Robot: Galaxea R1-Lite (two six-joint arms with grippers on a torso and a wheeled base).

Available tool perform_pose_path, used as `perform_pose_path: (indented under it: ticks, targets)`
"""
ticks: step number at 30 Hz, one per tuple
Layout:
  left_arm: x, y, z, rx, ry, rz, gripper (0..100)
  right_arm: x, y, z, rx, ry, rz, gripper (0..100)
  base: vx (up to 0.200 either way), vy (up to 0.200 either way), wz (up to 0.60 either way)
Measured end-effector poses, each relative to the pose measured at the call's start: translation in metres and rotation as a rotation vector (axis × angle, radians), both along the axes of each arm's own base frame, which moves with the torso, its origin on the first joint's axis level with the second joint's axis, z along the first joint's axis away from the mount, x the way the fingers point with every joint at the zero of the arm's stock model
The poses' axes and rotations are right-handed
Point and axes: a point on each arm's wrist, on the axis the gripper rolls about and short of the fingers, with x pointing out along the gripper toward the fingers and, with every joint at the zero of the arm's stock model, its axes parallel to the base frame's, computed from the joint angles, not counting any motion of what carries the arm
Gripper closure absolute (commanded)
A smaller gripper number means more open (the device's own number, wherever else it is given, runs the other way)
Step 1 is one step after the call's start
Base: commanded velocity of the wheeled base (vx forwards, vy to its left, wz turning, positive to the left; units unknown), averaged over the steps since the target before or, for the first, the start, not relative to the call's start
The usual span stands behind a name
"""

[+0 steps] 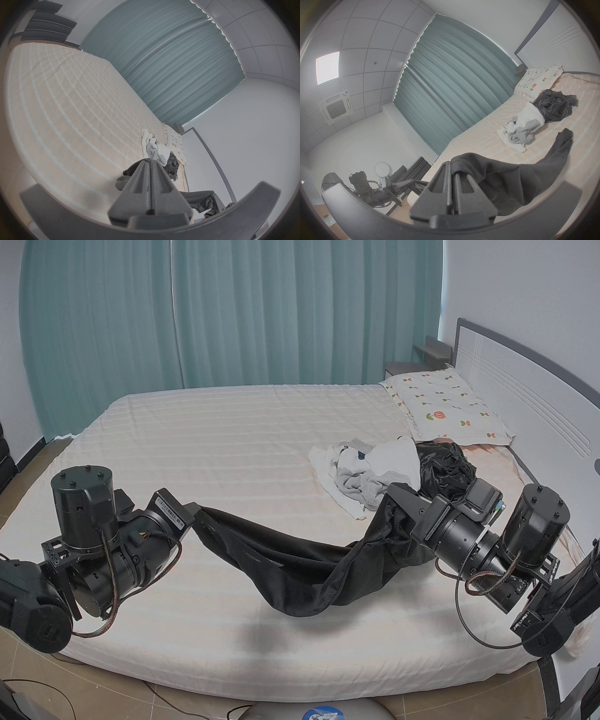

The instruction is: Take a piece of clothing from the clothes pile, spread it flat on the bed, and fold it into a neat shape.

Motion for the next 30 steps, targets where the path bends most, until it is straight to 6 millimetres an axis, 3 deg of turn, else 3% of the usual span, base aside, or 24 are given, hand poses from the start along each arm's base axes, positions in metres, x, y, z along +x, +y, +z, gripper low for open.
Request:
perform_pose_path:
  ticks: [30]
  targets:
    - [-0.006, 0.009, 0.009, 0.018, -0.018, 0.014, 100, -0.006, 0.015, 0.011, 0.005, -0.044, 0.051, 100, 0.0, 0.2, 0.0]
